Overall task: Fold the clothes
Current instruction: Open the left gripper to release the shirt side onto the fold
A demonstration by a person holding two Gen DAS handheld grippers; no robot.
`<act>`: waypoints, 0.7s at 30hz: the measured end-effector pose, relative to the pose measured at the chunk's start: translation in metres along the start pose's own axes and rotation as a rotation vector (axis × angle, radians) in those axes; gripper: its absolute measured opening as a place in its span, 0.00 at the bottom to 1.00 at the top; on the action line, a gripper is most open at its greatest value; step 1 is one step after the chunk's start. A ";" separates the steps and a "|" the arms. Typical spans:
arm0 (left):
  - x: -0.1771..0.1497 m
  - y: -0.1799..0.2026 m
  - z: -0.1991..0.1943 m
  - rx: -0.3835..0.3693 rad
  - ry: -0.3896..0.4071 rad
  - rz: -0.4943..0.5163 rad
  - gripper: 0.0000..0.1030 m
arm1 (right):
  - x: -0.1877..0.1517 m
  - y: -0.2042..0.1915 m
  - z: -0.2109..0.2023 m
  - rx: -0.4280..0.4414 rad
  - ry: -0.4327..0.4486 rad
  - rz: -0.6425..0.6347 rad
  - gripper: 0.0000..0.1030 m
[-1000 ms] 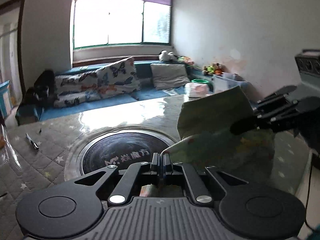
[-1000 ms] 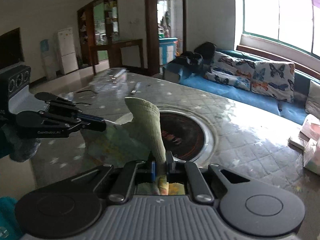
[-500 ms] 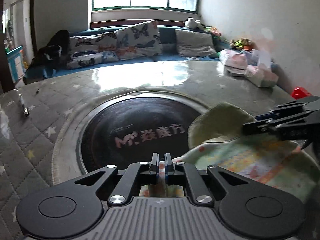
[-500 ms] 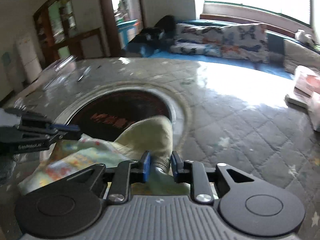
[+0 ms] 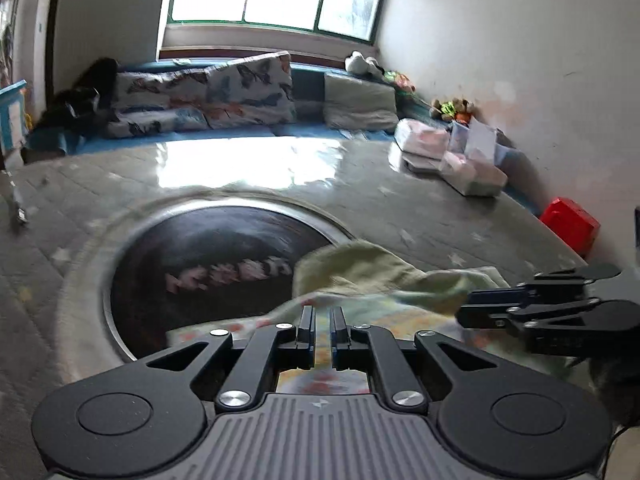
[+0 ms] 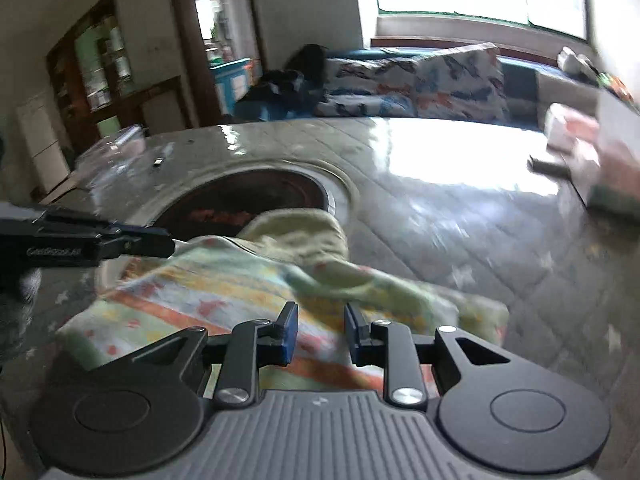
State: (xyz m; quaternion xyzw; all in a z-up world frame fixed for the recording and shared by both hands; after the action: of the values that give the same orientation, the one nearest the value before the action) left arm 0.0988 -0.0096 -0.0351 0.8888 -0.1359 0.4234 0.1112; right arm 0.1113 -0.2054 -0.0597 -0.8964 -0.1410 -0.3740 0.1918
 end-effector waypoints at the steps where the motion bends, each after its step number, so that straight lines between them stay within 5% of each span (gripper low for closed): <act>1: -0.001 0.002 0.004 0.001 -0.008 0.001 0.08 | -0.003 0.006 0.002 -0.011 0.000 0.015 0.24; 10: -0.010 -0.014 0.029 0.058 -0.065 -0.036 0.10 | -0.001 0.033 0.001 -0.117 0.057 0.050 0.22; 16: -0.007 -0.010 0.024 0.053 -0.053 -0.051 0.13 | 0.010 0.005 0.009 -0.035 0.052 0.003 0.22; 21: -0.002 -0.003 0.026 0.038 -0.046 -0.046 0.24 | 0.014 -0.004 0.038 -0.040 0.011 -0.022 0.22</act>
State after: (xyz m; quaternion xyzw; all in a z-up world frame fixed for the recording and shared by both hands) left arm 0.1175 -0.0151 -0.0532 0.9031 -0.1100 0.4026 0.1008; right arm 0.1425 -0.1832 -0.0732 -0.8964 -0.1420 -0.3837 0.1703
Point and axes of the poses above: each gripper's, at about its wrist camera, not at the fingertips, and z roughly the way its jaws point, y to its right, x to its top, the point moved 6 cm from there along z, roughly the way its jaws point, and after that the axes turned 7 degrees about z, right-handed, at the moved point
